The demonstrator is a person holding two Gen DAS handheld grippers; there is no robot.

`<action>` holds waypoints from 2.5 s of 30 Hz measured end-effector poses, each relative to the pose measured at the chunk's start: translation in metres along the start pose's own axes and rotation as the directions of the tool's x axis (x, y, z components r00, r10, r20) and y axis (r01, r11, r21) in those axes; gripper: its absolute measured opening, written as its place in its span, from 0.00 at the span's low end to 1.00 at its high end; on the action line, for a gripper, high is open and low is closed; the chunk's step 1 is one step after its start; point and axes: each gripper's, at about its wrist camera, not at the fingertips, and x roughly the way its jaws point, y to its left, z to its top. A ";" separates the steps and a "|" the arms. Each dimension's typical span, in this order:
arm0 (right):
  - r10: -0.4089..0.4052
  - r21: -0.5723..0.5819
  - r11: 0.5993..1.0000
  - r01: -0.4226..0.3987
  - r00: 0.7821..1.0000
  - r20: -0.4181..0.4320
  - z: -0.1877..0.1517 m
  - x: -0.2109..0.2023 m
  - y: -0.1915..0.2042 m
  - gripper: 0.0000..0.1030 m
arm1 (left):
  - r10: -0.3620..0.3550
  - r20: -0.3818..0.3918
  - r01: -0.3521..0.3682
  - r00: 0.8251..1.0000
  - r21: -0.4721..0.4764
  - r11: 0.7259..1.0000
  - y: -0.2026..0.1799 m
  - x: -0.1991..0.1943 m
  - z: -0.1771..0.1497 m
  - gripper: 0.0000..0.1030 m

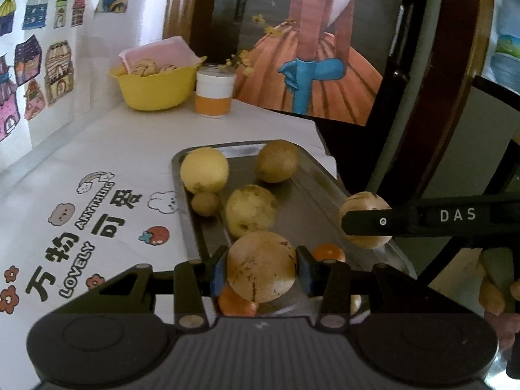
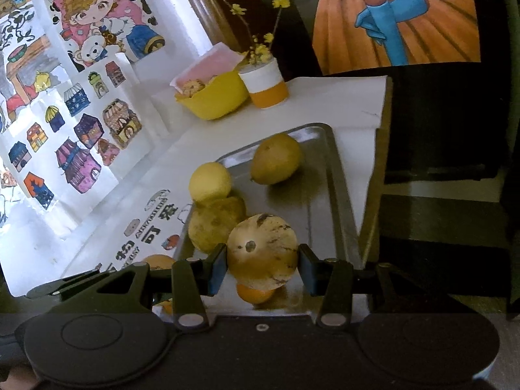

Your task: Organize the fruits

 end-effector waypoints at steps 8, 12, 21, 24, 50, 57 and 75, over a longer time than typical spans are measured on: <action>-0.021 0.008 1.000 0.021 1.000 0.007 -0.010 -0.010 -0.011 0.46 | -0.012 -0.006 0.012 1.000 0.040 0.999 -0.015 0.000 -0.008 0.46; -0.029 0.004 1.000 0.028 1.000 0.009 -0.015 -0.013 -0.013 0.46 | -0.006 -0.008 0.007 1.000 0.055 0.998 -0.018 0.000 -0.011 0.46; -0.044 -0.031 0.999 0.044 0.999 0.020 -0.025 -0.014 -0.010 0.47 | 0.006 -0.010 -0.005 1.000 0.086 0.996 -0.018 0.003 -0.017 0.47; -0.062 -0.053 0.997 0.064 0.998 0.025 -0.030 -0.012 -0.007 0.47 | 0.006 -0.003 -0.006 1.000 0.110 0.994 -0.018 0.003 -0.020 0.47; -0.065 -0.077 0.994 0.075 0.989 0.131 -0.051 -0.015 -0.002 0.63 | -0.017 0.018 0.014 1.000 0.138 0.990 -0.018 -0.003 -0.025 0.68; -0.060 -0.075 0.994 0.074 0.985 0.163 -0.051 -0.022 0.001 0.77 | -0.023 0.051 0.018 0.998 0.107 0.994 -0.009 -0.017 -0.022 0.81; -0.081 -0.071 0.992 0.103 0.961 0.265 -0.049 -0.038 0.031 0.97 | 0.035 0.127 -0.034 0.991 -0.008 0.999 0.042 -0.053 -0.019 0.98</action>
